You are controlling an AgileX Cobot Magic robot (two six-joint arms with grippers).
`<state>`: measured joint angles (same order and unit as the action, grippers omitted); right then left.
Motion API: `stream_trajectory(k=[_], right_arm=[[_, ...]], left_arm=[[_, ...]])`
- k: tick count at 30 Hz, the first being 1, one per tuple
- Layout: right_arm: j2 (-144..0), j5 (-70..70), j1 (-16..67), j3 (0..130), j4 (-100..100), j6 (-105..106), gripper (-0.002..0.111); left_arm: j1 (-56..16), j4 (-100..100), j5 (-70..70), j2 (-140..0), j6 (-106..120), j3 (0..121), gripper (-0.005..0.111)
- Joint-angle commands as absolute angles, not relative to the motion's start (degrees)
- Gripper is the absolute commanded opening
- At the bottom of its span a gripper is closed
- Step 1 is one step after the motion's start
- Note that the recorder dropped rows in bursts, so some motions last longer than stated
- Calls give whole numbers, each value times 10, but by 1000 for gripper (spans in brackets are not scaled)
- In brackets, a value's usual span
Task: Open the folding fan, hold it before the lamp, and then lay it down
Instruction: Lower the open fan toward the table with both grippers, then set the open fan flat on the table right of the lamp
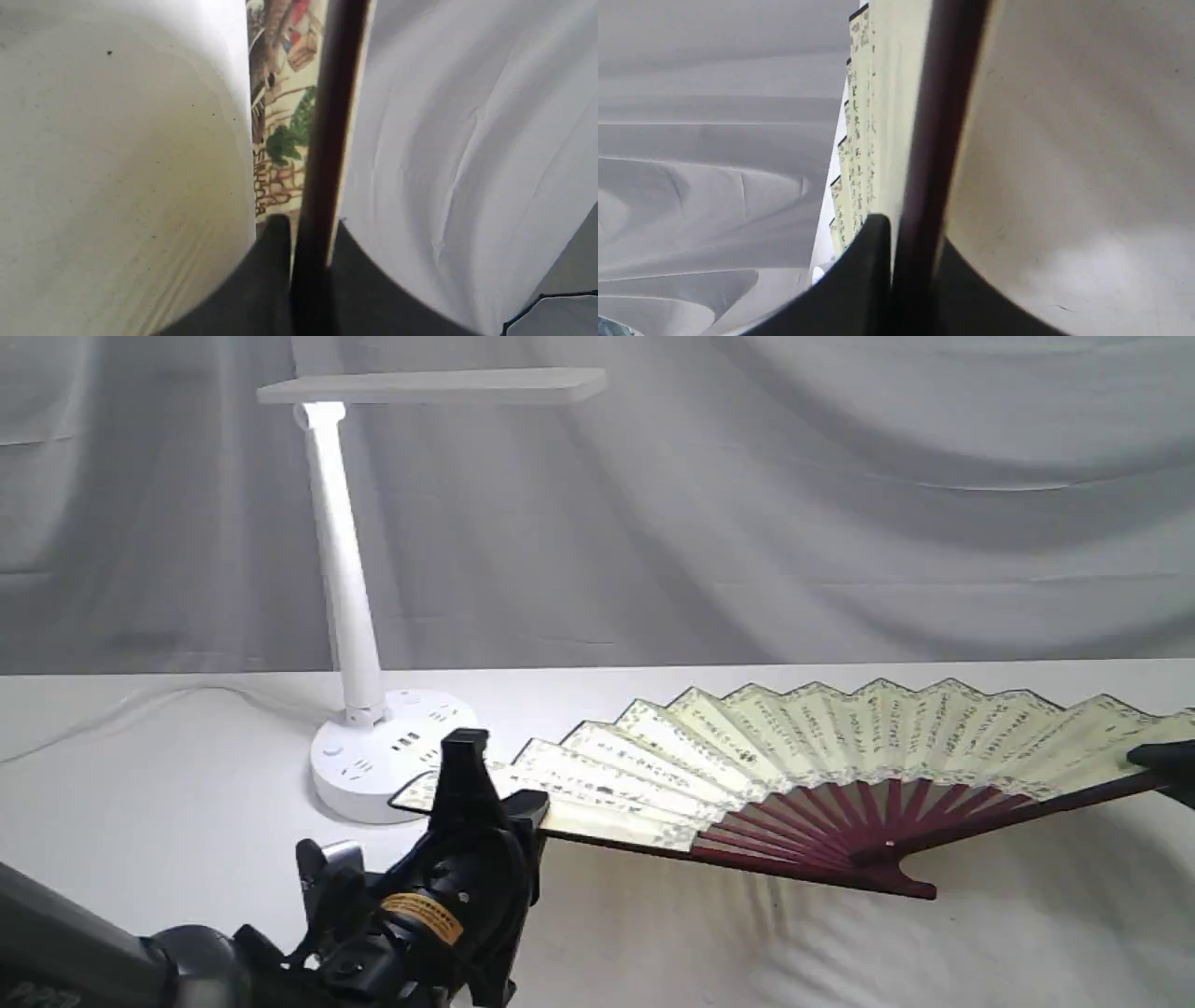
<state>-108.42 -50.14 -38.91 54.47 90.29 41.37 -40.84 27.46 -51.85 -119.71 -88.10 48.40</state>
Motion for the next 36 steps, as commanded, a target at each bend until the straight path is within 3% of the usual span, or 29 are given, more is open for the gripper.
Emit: stream_trajectory(k=[1, 24, 36], right_arm=[[-1084, -465, -395, 541, 864, 445, 0], [-1159, -530, -393, 541, 872, 449, 1], [-1159, -517, -393, 541, 871, 449, 40]], left_arm=[[-402, 309, -554, -1199, -901, 490, 0], [-402, 311, -533, -1214, -899, 490, 3], [-402, 311, -476, -1214, -897, 490, 25]])
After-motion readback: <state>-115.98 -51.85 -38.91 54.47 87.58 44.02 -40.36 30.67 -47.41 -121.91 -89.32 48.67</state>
